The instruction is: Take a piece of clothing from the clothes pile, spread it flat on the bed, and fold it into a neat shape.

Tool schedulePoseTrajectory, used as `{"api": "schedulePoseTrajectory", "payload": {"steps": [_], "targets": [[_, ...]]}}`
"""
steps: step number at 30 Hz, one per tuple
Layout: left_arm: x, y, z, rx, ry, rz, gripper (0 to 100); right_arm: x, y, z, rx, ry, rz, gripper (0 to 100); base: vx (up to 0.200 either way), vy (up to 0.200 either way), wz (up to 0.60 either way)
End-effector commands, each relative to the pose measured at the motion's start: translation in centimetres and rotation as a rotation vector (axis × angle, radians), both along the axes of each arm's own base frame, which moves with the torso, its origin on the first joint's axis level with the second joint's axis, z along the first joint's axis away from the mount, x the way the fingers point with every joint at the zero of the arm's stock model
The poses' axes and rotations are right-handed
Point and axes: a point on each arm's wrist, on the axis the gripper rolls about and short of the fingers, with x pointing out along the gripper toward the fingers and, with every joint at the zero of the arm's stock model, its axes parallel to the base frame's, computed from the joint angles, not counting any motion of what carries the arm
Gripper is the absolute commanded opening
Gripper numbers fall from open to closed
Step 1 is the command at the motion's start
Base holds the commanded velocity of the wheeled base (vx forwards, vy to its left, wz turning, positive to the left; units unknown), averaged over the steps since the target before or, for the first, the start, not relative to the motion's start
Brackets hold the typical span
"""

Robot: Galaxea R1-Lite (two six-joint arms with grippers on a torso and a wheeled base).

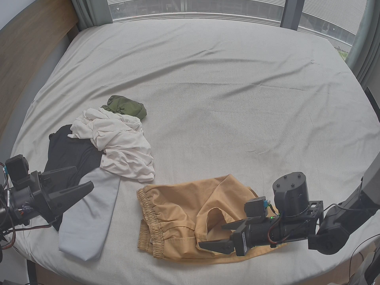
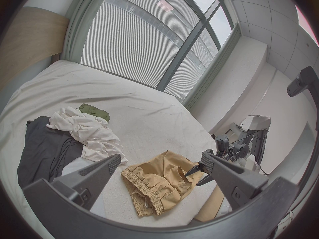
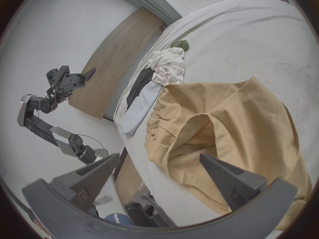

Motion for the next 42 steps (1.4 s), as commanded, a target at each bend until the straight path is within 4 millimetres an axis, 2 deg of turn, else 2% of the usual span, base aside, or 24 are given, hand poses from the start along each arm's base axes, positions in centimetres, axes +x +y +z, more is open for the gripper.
{"api": "schedulePoseTrajectory", "payload": {"steps": [1, 16, 25, 26, 39, 42], "targets": [[-0.1, 0.1, 0.3, -0.003, -0.013, 0.005, 100, 0.7, 0.8, -0.9, -0.010, 0.015, -0.001, 100, 0.000, 0.000, 0.00], [-0.2, 0.1, 0.4, -0.004, -0.020, 0.005, 100, 1.6, 1.8, -2.5, -0.040, 0.031, -0.011, 100, 0.000, 0.000, 0.00], [0.0, 0.1, 0.4, -0.004, -0.015, 0.005, 100, 1.6, 2.4, -2.6, -0.039, 0.031, 0.002, 100, 0.000, 0.000, 0.00], [0.0, 0.1, 0.4, -0.004, -0.015, 0.005, 100, 1.6, 2.4, -2.6, -0.039, 0.031, 0.002, 0, 0.000, 0.000, 0.00], [0.1, 0.0, 0.2, -0.004, -0.006, -0.001, 100, 1.6, 2.4, -2.8, -0.039, 0.037, -0.005, 0, 0.000, 0.000, 0.00], [0.2, 0.0, 0.1, -0.004, 0.000, -0.003, 100, 1.3, 1.5, -1.6, -0.021, 0.020, -0.017, 0, 0.000, 0.000, 0.00]]}}
